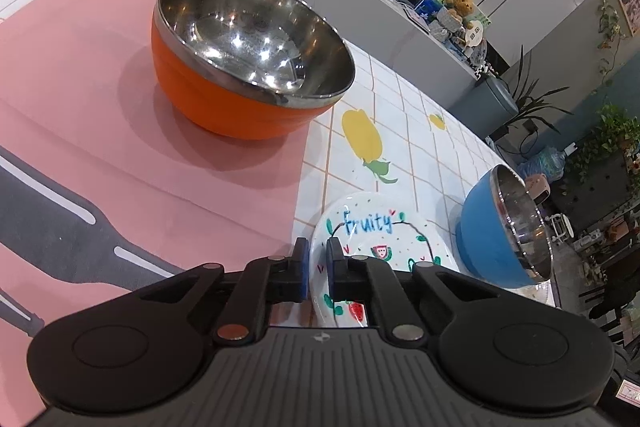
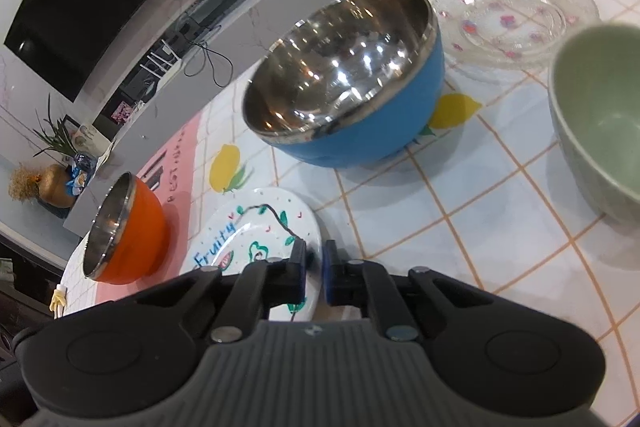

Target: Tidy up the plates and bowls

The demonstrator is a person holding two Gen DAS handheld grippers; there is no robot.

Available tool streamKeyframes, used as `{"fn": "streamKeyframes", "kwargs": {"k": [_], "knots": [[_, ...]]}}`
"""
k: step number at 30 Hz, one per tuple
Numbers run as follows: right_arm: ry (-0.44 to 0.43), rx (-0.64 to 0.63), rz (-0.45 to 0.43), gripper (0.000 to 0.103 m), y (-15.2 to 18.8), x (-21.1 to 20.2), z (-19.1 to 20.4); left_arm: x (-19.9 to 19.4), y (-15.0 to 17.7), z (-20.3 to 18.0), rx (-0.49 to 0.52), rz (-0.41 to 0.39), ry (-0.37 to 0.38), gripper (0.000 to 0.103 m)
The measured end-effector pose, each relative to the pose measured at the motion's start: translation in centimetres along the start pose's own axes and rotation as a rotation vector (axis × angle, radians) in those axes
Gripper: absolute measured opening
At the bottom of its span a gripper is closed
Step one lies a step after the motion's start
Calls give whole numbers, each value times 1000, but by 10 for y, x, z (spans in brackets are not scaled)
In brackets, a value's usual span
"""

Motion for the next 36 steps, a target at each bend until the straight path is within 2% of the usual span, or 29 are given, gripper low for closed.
{"fn": "streamKeyframes", "kwargs": {"k": [5, 14, 25, 36], "knots": [[-26, 16, 0, 5, -9, -7, 6, -8, -1, 2, -54, 10, 21, 8], [-68, 31, -8, 5, -1, -37, 22, -52, -6, -3, -66, -49, 50, 8], [-127, -19, 24, 5, 41, -73, 49, -105, 22, 22, -86, -71, 15, 8], [-135, -109, 113, 6, 90, -73, 67, -121, 52, 67, -140, -52, -38, 7]]}}
Point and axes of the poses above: each gripper's, at about its wrist camera, not at the fingertips, and x roughly the way its jaws point, z to its left, y to its underside, the point moved 8 cm from there along x, roughly the way its jaws point, and after that the axes turned 7 degrees about -y, right-handed, at the moved point
